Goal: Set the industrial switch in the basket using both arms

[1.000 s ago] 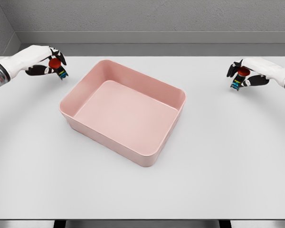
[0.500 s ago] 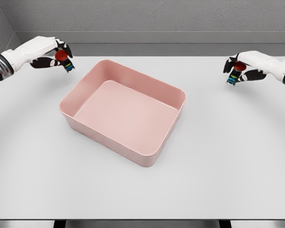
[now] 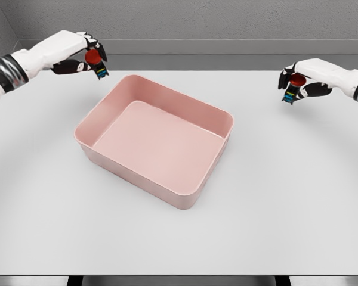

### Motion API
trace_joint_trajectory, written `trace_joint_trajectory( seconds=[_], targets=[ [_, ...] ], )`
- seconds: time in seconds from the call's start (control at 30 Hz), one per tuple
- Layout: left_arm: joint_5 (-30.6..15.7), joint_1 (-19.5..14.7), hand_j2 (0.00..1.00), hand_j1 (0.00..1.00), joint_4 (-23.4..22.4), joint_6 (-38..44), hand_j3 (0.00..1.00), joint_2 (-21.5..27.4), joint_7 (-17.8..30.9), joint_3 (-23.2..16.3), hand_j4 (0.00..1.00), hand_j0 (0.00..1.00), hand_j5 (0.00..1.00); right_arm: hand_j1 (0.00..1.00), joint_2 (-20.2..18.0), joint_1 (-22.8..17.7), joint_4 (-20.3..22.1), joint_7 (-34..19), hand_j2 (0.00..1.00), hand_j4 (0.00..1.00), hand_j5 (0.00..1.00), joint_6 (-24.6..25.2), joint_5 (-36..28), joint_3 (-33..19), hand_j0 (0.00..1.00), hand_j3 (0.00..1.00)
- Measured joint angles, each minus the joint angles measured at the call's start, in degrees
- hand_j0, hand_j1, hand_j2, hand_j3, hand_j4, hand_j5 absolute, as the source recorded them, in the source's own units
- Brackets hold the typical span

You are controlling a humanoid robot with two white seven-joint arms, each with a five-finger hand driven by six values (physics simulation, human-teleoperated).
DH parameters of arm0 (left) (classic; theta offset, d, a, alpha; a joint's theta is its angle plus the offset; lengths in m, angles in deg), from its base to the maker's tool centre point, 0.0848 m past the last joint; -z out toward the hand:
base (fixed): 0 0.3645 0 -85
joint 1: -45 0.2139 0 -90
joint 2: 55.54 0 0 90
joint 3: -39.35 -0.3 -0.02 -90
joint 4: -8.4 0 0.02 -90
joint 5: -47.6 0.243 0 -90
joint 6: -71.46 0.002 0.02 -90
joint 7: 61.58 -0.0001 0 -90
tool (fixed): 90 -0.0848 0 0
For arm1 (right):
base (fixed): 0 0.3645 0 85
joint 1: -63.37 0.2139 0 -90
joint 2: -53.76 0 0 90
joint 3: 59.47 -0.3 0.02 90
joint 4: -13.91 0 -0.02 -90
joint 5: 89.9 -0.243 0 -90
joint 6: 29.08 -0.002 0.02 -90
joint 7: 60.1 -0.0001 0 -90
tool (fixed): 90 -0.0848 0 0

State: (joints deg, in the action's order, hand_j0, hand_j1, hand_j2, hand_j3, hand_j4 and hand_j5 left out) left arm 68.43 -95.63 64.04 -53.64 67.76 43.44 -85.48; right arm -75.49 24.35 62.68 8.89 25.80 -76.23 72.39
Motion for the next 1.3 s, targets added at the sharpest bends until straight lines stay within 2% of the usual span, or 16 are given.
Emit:
trace_joint_trajectory(
  seconds=[0.33,0.6,0.7,0.73,0.77,0.8,0.83,1.1,1.3],
  targets=[
    [-0.32,0.26,0.46,0.46,8.32,-0.01,0.46,-2.89,0.34,-0.47,0.46,0.46,0.46,0.39,-0.05,0.0,3.98,-0.41,0.39,0.39,0.39,0.0,0.01,-0.02,0.39,0.39],
    [-0.41,1.58,0.46,0.46,15.56,-0.04,0.46,-3.29,0.42,-3.08,0.46,0.46,0.46,0.38,-0.39,0.53,7.29,-0.53,0.38,0.38,0.38,-0.01,0.08,-0.02,0.38,0.38],
    [-0.48,2.28,0.5,0.5,17.85,-0.04,0.5,-2.89,0.49,-3.99,0.5,0.5,0.5,0.39,-0.79,0.79,8.45,-0.55,0.39,0.39,0.39,-0.01,0.12,-0.01,0.39,0.39],
    [-0.53,2.37,0.55,0.55,18.4,-0.04,0.55,-2.69,0.51,-4.23,0.55,0.55,0.55,0.39,-0.87,0.79,8.67,-0.55,0.39,0.39,0.39,0.0,0.15,0.01,0.39,0.39],
    [-0.62,2.55,0.67,0.67,18.81,-0.03,0.67,-2.45,0.51,-4.38,0.67,0.67,0.67,0.39,-0.93,0.79,9.02,-0.56,0.39,0.39,0.39,-0.01,0.32,0.02,0.39,0.39],
    [-0.74,2.55,0.89,0.89,19.11,-0.02,0.89,-2.23,0.51,-4.49,0.89,0.89,0.89,0.38,-1.11,0.79,9.62,-0.56,0.38,0.38,0.38,-0.01,0.47,0.01,0.38,0.38],
    [-0.94,2.81,1.0,1.0,19.32,-0.01,1.0,-2.06,0.5,-4.58,1.0,1.0,1.0,0.38,-1.33,0.79,10.23,-0.56,0.38,0.38,0.38,-0.01,0.59,0.0,0.38,0.38],
    [-1.74,2.81,1.0,1.0,19.48,0.02,1.0,-0.75,0.49,-4.39,1.0,1.0,1.0,0.38,-1.89,0.79,14.26,-1.1,0.38,0.38,0.38,-0.01,1.42,-0.04,0.38,0.38],
    [-5.27,4.57,1.0,1.0,19.21,0.01,1.0,3.37,0.49,-2.17,1.0,1.0,1.0,0.38,-1.93,0.7,18.71,-1.58,0.38,0.38,0.38,-0.01,2.28,-0.01,0.38,0.38]
  ],
)
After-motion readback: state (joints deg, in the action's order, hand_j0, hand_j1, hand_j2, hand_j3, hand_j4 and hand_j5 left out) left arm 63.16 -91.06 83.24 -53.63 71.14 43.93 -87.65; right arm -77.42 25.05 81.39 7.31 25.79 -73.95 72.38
